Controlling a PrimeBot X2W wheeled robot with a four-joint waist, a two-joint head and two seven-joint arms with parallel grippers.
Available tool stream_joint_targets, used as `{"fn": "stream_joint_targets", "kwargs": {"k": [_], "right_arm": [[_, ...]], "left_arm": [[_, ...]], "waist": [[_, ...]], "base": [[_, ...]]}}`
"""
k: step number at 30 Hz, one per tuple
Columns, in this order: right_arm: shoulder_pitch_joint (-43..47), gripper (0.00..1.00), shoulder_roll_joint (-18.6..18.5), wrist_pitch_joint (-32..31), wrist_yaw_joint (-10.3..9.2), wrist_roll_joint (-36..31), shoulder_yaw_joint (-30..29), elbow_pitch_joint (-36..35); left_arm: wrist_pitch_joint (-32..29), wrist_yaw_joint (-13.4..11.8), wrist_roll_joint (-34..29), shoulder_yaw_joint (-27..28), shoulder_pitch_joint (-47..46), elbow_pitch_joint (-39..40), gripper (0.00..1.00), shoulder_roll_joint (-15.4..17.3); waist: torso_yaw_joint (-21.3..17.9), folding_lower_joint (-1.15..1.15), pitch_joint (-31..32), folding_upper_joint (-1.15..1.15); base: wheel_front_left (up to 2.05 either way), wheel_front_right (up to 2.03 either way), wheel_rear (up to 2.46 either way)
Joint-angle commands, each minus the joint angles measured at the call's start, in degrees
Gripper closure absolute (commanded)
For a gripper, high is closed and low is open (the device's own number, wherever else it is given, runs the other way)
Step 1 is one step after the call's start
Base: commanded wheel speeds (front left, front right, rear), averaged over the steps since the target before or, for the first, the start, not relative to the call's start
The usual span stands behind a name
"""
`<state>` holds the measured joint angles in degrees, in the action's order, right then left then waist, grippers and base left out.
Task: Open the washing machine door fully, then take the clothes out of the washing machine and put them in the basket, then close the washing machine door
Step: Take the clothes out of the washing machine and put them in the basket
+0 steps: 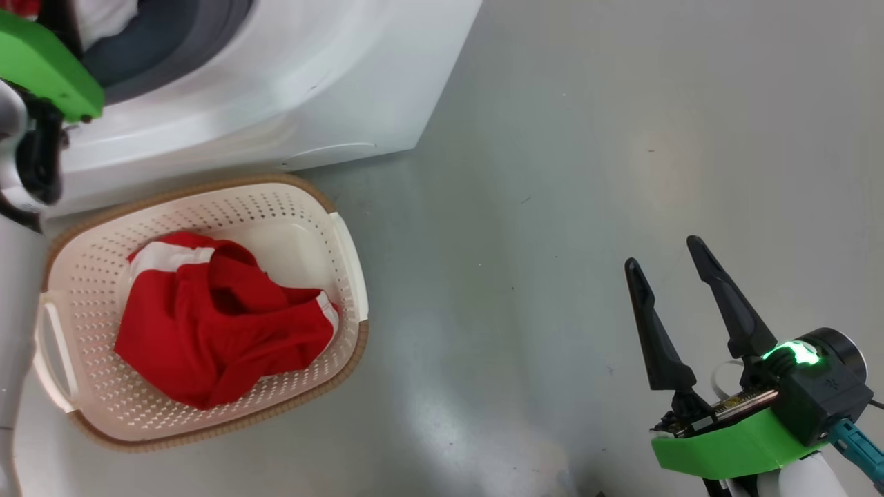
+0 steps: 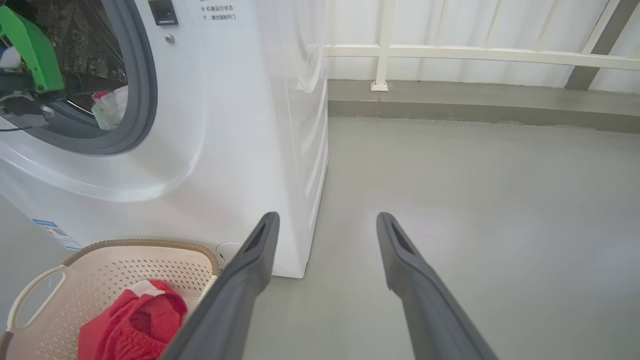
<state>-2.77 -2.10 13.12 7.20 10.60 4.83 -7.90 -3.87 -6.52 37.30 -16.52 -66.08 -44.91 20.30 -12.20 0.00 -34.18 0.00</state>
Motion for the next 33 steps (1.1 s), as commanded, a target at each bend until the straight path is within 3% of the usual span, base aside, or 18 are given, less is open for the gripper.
{"fn": "stream_joint_targets", "kwargs": {"k": [1, 13, 21, 22, 23, 24, 25, 33], "right_arm": [[-0.4, 0.0, -0.8, 0.6, 0.29, 0.5, 1.7, -1.0], [0.0, 0.0, -0.8, 0.5, 0.29, 1.5, 2.8, -0.5], [0.2, 0.0, -0.8, 0.5, 0.29, 1.8, 3.3, -0.5], [0.2, 0.0, -0.8, 0.5, 0.29, 1.8, 3.3, -0.5], [0.2, 0.0, -0.8, 0.5, 0.29, 1.9, 3.2, -0.5], [0.2, 0.0, -0.8, 0.5, 0.29, 1.9, 3.1, -0.5], [0.1, 0.0, -0.8, 0.5, 0.29, 2.0, 3.0, -0.5], [-0.5, 0.0, -0.8, 0.7, 0.29, 2.1, 2.8, -0.3]], "left_arm": [[-1.5, 0.4, -0.1, 0.8, -1.7, -0.3, 0.0, 3.3], [-8.0, 0.0, 0.5, 0.0, -4.7, -9.0, 0.0, 4.6], [-8.1, 1.0, 0.7, -0.6, -5.4, -11.6, 0.0, 4.5], [-7.6, 1.4, 1.0, -0.5, -5.3, -11.6, 0.23, 4.3], [-7.0, 1.6, 1.2, -0.4, -5.3, -11.6, 0.54, 4.1], [-6.4, 1.6, 0.9, -0.6, -5.2, -11.6, 0.71, 4.1], [-5.9, 1.7, 0.9, -0.6, -5.2, -11.6, 1.0, 4.0], [-0.3, 1.7, 0.3, -0.8, -4.6, -11.1, 1.0, 3.9]], "waist": [[-0.7, 0.0, 0.0, 0.0], [-2.8, 0.0, 0.3, 0.0], [-3.2, 0.0, 0.4, 0.0], [-3.1, 0.0, 0.4, 0.0], [-3.0, 0.0, 0.4, 0.0], [-3.0, 0.0, 0.3, 0.0], [-2.9, 0.0, 0.2, 0.0], [-1.9, 0.0, -0.2, 0.0]], "base": [[0.0, 0.0, 0.0], [0.0, 0.0, 0.0], [0.0, 0.0, 0.0], [0.0, 0.0, 0.0], [0.0, 0.0, 0.0], [0.0, 0.0, 0.0], [0.0, 0.0, 0.0], [0.0, 0.0, 0.0]]}}
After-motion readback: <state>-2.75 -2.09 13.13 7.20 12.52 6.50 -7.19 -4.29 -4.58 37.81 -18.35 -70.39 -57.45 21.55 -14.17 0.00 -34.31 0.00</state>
